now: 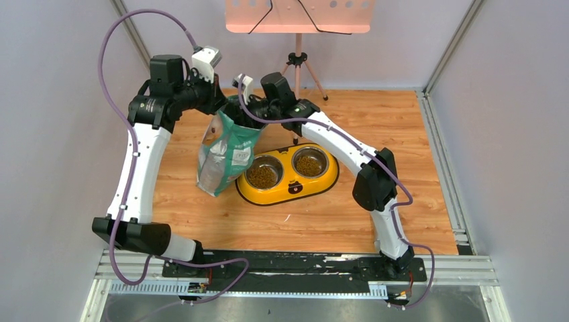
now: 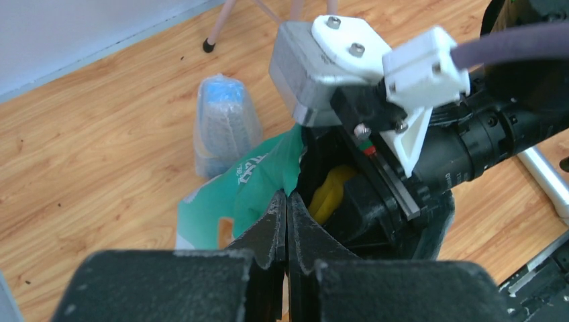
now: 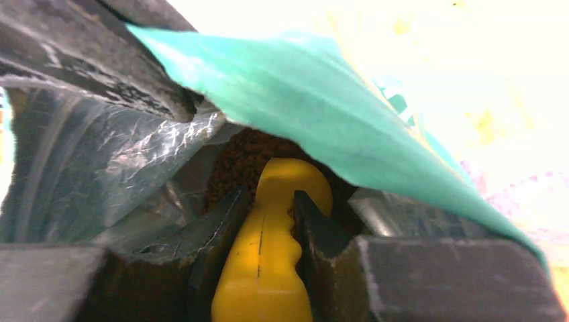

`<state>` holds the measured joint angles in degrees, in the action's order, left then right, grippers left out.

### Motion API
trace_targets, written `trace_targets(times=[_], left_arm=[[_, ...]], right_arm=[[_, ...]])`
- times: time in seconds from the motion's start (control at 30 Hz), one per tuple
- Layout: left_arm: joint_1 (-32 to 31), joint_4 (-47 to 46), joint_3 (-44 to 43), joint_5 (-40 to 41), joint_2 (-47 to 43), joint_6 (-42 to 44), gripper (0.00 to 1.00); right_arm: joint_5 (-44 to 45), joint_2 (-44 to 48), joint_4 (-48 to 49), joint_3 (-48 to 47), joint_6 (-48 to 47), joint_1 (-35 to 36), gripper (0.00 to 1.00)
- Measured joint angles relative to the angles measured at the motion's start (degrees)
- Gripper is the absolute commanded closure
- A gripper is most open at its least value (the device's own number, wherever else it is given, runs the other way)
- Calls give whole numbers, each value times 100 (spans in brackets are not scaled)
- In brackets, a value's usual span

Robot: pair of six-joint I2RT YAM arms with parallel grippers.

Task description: Serve the pet food

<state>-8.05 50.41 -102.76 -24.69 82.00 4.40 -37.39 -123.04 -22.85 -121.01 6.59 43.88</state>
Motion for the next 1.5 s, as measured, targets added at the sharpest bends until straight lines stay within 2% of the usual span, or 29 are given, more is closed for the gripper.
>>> trace_targets(times=[0.4,0.83,1.2,1.5], left_arm=[[-4,122,-125,96,48,57,100],[0,160,-157,195,57,122,100],[33,249,-234,341,55,258,100],[28,581,-483,337,142,608,100]], right_arm=[[-614,-170,-350,-654,1075,-258,100],[-691,-107,-378,-933,1976,-590,100],[-514,273,-227,-824,3112,-1261,100],[-953,293,142,-256,4590,-1617,100]])
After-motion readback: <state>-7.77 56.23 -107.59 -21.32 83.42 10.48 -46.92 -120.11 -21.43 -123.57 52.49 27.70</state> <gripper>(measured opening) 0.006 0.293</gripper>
